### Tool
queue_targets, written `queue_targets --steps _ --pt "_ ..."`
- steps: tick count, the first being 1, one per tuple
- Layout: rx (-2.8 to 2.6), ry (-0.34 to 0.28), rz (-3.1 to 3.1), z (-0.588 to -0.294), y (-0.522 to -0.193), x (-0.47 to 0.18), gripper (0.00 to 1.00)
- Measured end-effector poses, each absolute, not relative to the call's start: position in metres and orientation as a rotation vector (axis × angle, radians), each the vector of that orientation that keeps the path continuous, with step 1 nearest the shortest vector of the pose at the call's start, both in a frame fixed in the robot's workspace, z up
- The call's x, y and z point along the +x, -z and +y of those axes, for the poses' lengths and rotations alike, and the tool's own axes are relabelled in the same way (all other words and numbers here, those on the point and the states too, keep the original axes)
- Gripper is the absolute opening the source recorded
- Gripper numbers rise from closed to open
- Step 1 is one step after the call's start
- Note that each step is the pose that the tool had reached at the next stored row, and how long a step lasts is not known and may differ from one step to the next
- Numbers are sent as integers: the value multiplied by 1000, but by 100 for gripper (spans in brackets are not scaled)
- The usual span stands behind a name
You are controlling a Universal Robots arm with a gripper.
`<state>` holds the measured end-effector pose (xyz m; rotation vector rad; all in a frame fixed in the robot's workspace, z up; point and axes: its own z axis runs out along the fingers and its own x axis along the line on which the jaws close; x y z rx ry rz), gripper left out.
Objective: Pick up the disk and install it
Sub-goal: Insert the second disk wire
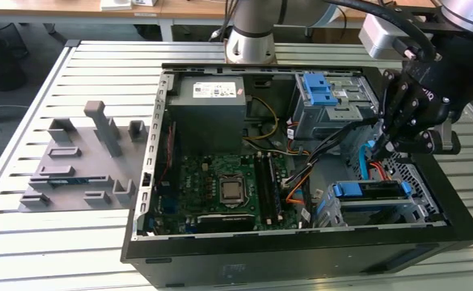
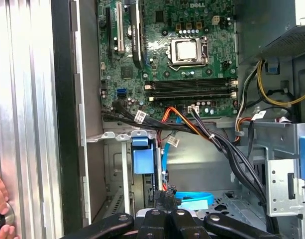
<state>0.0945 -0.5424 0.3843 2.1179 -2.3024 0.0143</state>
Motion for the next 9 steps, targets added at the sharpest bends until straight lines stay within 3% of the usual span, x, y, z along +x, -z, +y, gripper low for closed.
queue_targets --steps 9 --pt "2118 -16 -2302 -534 -384 94 11"
